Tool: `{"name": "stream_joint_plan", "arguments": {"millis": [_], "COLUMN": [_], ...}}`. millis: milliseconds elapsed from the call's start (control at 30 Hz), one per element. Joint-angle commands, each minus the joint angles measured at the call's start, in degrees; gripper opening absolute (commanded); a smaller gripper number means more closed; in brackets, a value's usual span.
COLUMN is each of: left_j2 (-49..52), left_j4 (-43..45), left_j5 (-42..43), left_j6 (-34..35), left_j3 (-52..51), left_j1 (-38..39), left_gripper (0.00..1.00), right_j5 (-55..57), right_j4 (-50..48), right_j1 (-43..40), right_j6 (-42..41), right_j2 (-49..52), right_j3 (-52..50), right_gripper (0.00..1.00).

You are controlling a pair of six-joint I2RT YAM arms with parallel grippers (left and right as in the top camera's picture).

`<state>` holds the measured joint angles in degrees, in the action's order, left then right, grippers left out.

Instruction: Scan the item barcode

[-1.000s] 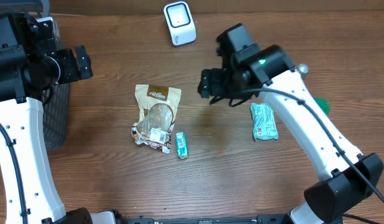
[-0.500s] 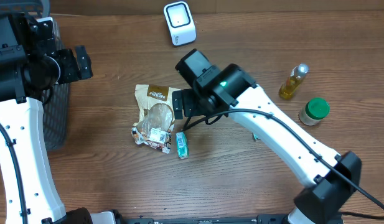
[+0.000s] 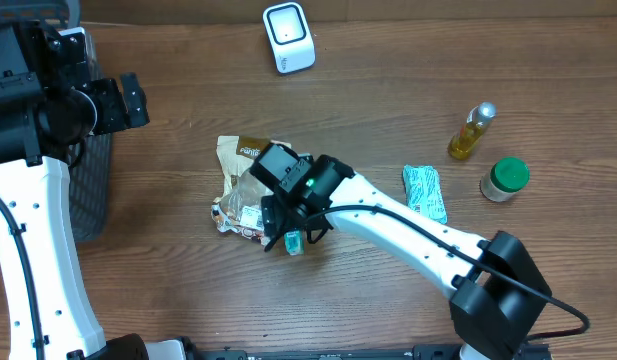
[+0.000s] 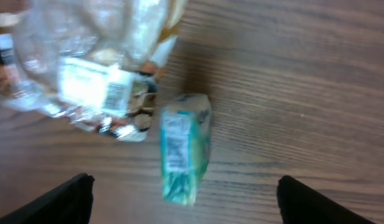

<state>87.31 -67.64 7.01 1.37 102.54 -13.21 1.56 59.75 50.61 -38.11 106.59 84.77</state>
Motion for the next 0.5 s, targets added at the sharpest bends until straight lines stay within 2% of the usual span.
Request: {"name": "stream_joint_plan", "arguments": {"millis": [0, 133, 367, 467], "left_j2": [0.1, 0.1, 0.1, 0.1], "left_j4": [0.2, 0.2, 0.2, 0.2], "left_j5": [-0.1, -0.1, -0.1, -0.1], "left_j6": [0.3, 0.3, 0.3, 0.3], "left_j3": [0.6, 0.6, 0.6, 0.6], "left_j1": [0.2, 0.2, 0.2, 0.2], "left_gripper": [1.00, 1.00, 0.99, 0.99], "right_j5": [-0.5, -3.7, -3.6, -3.6], "right_j4": [-4.0, -10.6, -18.2, -19.1], "right_j1": [-0.4, -0.4, -0.4, -0.4], "right_j6": [-3.9, -3.9, -3.9, -3.9], "right_j2": [0.3, 0.3, 0.3, 0.3], "right_j3": [-4.3, -8.5, -13.3, -13.9], "right_gripper": [0.88, 0.79, 0.56, 0.51]}}
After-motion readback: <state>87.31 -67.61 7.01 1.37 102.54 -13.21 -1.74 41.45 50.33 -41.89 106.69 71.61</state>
